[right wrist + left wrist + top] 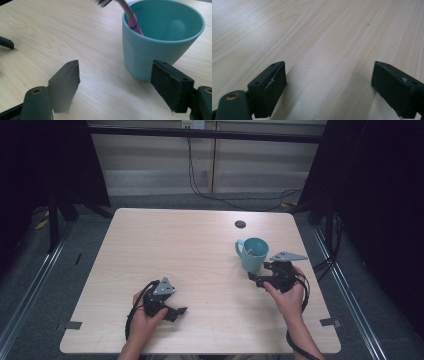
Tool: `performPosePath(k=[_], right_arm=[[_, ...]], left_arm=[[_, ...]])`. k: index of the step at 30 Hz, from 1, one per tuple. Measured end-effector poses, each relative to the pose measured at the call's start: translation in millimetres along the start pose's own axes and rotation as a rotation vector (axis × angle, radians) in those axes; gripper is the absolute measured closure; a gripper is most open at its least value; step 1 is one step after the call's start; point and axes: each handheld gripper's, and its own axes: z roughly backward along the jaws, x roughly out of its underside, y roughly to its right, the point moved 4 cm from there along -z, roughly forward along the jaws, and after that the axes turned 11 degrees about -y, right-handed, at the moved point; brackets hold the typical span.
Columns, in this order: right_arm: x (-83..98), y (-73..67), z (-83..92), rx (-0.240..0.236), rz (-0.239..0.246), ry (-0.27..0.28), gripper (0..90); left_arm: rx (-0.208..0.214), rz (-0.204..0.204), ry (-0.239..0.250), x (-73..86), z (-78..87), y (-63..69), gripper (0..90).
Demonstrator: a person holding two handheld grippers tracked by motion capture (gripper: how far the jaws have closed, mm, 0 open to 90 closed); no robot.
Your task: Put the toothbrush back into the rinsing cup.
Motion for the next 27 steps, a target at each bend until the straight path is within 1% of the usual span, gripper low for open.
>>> performPosePath(k=[4,7,11,21,27], right_arm=[[7.3,-4.3,-2.2,-0.022,-0.004,-0.001,22.0],[14.1,-5.8,-6.1,-0.031,-0.01,-0.022,20.2],[22.4,-7.5,-11.0,-0.047,-0.011,-0.029,19.3],[41.4,-6.2,-16.0,-0.044,-0.02,-0.054,19.2],[51.8,-5.3,-18.1,-0.041,-0.013,-0.072,18.6]], left_arm=[[0.0,0.0,0.0,0.0,0.0,0.0,12.4],[0.0,0.0,0.0,0.0,0.0,0.0,12.4],[0.0,0.0,0.0,0.0,0.0,0.0,12.4],[-0.001,0.001,0.0,0.0,0.0,0.0,12.4],[-0.001,0.002,0.0,0.0,0.0,0.1,12.4]])
